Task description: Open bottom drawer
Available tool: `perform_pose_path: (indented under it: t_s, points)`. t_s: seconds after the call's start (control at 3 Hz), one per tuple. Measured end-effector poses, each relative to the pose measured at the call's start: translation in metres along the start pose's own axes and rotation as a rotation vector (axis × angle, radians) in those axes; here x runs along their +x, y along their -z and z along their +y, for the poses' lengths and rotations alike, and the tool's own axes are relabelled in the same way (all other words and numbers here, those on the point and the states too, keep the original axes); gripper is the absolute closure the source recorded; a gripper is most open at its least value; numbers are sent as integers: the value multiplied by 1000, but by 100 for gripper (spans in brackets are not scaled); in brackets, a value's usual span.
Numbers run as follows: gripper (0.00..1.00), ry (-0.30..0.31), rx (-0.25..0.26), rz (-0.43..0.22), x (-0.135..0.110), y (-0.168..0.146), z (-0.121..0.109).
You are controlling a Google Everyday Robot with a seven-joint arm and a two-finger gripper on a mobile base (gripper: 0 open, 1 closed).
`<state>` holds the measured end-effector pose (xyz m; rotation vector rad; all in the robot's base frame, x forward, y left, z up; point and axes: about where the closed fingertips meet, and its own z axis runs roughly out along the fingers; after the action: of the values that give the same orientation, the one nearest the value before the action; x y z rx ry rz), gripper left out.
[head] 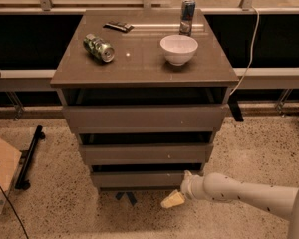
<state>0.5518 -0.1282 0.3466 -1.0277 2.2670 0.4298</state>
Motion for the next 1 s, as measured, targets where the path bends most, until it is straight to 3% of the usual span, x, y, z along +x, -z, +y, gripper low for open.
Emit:
perform_pose_path:
  t_s: [0.33,1.0]
  points:
    - [0,-4,1,-2,0,-2,-1]
    - [0,-91,45,-9,21,-31,-13]
